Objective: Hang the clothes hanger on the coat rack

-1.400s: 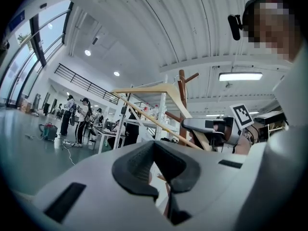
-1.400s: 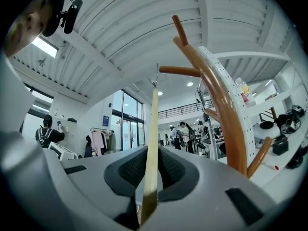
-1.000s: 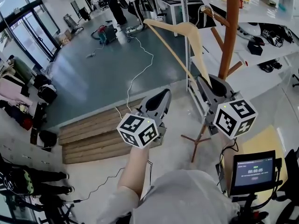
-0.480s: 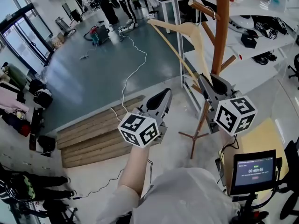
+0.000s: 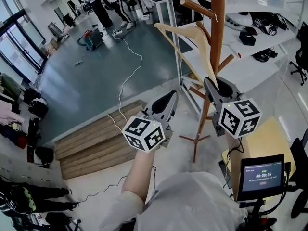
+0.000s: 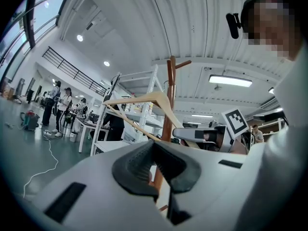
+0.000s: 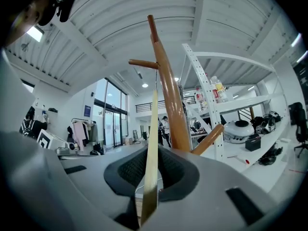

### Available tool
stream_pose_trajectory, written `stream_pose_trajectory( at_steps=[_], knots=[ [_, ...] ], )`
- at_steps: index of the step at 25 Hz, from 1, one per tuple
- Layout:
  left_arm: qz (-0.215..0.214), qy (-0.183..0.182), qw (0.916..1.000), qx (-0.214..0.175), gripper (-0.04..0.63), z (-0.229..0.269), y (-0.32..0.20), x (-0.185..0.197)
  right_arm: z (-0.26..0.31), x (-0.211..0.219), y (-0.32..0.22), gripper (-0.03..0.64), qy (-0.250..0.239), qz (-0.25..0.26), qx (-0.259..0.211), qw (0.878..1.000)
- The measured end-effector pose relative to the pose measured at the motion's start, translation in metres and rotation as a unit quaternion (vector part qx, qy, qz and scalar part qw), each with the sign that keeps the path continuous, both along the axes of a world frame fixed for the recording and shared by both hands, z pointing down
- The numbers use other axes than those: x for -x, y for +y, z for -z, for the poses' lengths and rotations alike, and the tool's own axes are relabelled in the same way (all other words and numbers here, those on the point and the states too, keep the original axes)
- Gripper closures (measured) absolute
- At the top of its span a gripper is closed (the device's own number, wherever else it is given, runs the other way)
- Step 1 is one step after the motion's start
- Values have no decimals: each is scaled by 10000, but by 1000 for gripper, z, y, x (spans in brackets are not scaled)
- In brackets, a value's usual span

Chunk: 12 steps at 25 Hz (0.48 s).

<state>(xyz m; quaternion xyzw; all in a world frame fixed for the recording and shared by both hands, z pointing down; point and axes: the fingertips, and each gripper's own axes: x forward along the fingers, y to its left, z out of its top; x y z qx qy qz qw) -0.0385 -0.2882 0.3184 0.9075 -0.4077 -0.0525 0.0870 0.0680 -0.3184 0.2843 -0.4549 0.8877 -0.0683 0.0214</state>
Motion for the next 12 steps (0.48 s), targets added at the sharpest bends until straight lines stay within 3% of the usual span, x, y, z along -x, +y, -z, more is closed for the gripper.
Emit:
stream_pose_trajectory(
  at_steps=[6,12],
  knots=[
    [-186,22,9998,29,589,0,1,-18,2,-21,0,557,411,-375,-251,9981],
    [-352,39,9994,24,589,-4,-4,-34,4,-30,3,555,462,-306,-469,9974]
  ],
)
